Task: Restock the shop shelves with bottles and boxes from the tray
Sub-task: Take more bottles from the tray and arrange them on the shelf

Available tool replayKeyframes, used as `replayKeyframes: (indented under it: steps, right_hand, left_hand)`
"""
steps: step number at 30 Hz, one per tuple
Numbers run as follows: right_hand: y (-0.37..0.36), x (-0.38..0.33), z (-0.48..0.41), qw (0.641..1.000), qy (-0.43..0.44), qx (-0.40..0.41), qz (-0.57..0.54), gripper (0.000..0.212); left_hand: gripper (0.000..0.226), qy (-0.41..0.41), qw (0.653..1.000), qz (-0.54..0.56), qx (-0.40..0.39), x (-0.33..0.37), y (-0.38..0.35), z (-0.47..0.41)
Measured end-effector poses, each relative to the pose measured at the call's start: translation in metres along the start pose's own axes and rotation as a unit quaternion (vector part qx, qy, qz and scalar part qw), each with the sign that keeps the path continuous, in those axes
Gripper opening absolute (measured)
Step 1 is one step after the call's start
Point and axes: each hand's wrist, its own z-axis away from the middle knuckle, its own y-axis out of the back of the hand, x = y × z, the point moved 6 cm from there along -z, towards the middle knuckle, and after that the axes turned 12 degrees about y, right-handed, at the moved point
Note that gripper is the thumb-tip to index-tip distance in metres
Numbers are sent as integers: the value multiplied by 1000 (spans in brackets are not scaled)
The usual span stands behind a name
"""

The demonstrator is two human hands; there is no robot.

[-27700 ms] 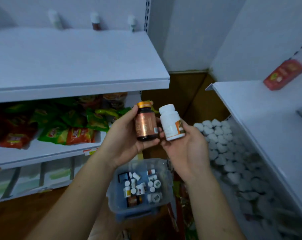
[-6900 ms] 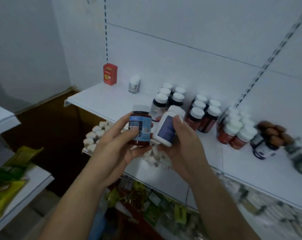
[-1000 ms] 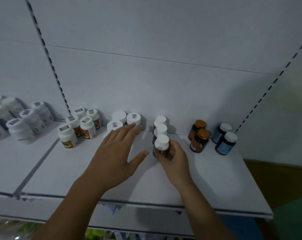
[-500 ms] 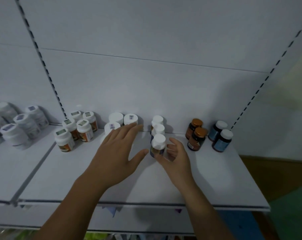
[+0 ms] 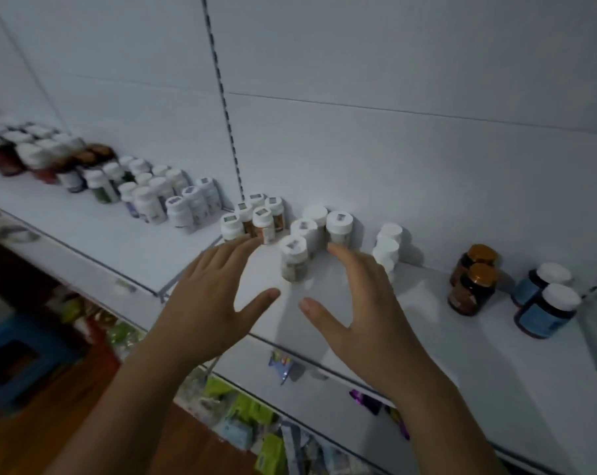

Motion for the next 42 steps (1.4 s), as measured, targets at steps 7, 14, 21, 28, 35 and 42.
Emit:
replayKeyframes:
  steps: [7, 14, 21, 28, 35, 42]
  right_hand:
    - [-97, -74, -39, 981, 120, -152, 16, 79]
    - [-224, -151, -73, 948, 180, -247, 93, 85]
    - [-376, -256, -120, 907, 250, -304, 147, 87]
    - [-513, -342, -158, 877, 311, -343, 128, 86]
    - [-638, -378, -203, 852, 350, -377, 95, 87]
    - [-767, -392, -297, 830, 386, -401, 33, 87]
  left_hand:
    - [87, 169, 985, -42, 15, -99, 54, 82]
    - [88, 230, 970, -62, 51, -229, 101, 129]
    - [93, 285, 951, -111, 51, -385, 152, 172]
    - [97, 366, 918, -140, 57, -517, 202, 214]
    - [96, 428, 888, -156, 68, -629, 217, 224]
    - [95, 495, 848, -173, 72, -744, 225, 175]
